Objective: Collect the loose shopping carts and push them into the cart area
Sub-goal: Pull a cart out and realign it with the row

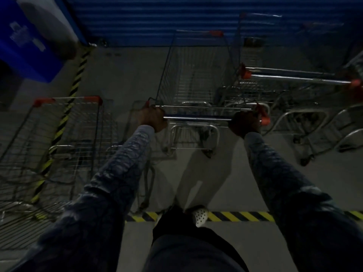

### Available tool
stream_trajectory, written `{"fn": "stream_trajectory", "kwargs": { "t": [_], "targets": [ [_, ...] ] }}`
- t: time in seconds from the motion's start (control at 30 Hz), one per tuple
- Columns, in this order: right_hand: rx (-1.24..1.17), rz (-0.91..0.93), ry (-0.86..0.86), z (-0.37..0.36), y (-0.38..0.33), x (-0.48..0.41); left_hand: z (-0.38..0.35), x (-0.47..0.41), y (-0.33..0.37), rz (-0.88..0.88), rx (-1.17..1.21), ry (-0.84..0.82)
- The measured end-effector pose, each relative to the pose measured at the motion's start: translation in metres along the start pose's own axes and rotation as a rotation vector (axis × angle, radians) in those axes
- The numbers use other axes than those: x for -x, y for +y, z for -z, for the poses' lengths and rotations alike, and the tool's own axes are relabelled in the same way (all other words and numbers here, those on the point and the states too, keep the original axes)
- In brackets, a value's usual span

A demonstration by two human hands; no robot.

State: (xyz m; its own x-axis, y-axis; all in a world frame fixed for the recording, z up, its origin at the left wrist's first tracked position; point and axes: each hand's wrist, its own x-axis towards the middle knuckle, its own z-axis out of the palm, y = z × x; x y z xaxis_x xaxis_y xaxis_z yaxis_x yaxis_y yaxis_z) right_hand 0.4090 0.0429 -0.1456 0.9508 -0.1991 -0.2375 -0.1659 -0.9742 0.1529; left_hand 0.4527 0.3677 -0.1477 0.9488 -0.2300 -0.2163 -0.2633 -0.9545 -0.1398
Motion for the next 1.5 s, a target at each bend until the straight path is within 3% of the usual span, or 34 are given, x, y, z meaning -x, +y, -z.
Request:
{"fn": "stream_trajectory", "kwargs": {
  "t": [0.23, 0.5, 0.73, 0.93, 1.23, 1.5],
  "targets": [
    [-0.022, -0.004, -0.055, -0.007, 0.009, 0.030, -0.009, 0.041, 0.014, -0.023, 0.016, 0.102],
    [0.022, 0.035, 0.002, -0.015, 0.000, 0.093, -0.041, 0.093, -0.001, -0.094, 0.067, 0.168],
    [-0.115, 0.073, 0.030, -0.038, -0.017, 0.157, -0.069, 0.166, -0.029, -0.144, 0.142, 0.221],
    [-0.178, 0.098, 0.084, -0.056, -0.045, 0.215, -0.095, 0.246, -0.026, 0.131, 0.262, 0.364],
    [-0.203, 0.137, 0.157, -0.064, -0.074, 0.294, -0.114, 0.326, -0.033, 0.175, 0.234, 0.288],
    [-0.232, 0.119, 0.091, -0.085, -0.075, 0.323, -0.125, 0.397, -0.013, 0.251, 0.229, 0.269]
  ]
}}
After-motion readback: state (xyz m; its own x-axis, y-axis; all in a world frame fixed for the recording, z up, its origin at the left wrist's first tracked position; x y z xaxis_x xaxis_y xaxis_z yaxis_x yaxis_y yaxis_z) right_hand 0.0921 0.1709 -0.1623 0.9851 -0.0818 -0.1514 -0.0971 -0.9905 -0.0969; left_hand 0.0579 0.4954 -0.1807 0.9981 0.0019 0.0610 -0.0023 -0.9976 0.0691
